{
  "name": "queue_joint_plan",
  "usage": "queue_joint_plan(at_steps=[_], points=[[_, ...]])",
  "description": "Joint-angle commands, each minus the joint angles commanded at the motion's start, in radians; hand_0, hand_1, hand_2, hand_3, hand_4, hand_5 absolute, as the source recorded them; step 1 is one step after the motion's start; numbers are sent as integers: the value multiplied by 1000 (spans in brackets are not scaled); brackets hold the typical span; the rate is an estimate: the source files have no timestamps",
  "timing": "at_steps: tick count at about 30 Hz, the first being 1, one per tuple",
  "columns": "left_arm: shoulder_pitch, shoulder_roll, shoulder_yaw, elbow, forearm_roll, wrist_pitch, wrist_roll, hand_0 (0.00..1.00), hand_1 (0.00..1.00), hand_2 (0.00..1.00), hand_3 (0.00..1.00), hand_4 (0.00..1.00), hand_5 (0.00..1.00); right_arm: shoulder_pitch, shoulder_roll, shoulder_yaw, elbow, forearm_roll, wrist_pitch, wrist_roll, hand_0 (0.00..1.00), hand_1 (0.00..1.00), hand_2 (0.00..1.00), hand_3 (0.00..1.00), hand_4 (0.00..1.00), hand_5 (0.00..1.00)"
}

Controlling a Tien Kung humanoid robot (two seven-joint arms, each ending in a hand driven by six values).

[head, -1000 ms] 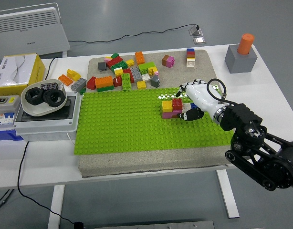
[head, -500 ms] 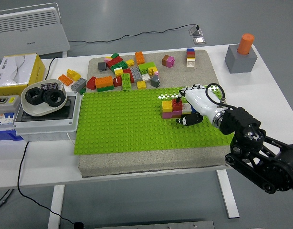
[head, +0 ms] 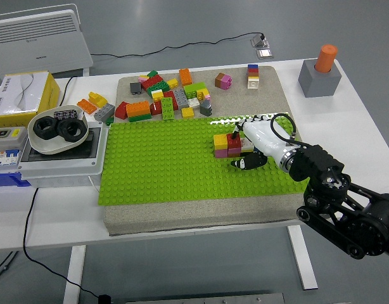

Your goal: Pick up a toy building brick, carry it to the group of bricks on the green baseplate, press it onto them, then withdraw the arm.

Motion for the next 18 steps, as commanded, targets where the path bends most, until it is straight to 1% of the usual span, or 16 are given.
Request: queue_joint_plan(at_steps=[18], points=[[0, -1, -1, 0, 0, 1, 0, 716, 593, 502, 609, 662, 586, -4, -4, -1, -11, 2, 2, -3, 998, 918, 894, 650, 896, 350]])
